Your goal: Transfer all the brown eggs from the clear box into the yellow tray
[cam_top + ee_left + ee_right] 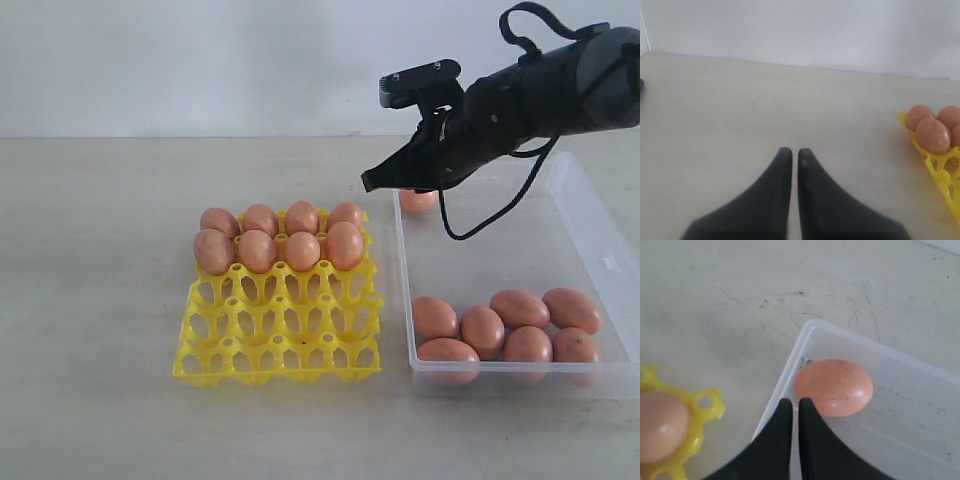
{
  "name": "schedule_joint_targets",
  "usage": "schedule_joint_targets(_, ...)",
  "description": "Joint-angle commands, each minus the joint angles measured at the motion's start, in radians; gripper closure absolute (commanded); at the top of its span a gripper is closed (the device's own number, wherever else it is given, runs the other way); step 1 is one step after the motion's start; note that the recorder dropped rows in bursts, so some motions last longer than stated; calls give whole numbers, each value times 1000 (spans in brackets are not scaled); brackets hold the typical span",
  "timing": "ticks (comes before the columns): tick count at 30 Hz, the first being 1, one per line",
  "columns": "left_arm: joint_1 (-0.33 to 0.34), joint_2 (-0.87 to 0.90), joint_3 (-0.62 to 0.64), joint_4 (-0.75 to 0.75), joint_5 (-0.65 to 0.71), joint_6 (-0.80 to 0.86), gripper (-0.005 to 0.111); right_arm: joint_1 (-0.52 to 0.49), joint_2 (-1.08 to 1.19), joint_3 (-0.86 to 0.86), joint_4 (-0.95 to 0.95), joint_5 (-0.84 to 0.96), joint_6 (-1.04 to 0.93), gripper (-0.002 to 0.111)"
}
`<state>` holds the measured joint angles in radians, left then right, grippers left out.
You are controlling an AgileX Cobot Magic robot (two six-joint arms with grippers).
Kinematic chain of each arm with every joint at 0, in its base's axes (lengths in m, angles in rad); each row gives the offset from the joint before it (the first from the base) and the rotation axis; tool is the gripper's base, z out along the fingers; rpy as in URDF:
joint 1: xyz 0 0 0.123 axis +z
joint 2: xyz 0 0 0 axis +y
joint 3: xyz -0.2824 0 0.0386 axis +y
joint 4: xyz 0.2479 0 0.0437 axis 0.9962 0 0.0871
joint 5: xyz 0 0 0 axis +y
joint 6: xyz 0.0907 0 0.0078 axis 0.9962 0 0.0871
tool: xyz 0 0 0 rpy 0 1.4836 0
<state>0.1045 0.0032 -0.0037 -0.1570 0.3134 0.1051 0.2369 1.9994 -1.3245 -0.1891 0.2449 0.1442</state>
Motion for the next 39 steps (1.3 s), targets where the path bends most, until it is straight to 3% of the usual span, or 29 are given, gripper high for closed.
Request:
schedule_joint_targets(1, 3, -3, 4, -1, -2, 4, 103, -6, 6, -4, 5, -62, 33, 108)
schedule_joint_targets(39, 3, -3, 4, -1, -2, 4, 103, -68, 87, -4, 5, -219, 110, 108)
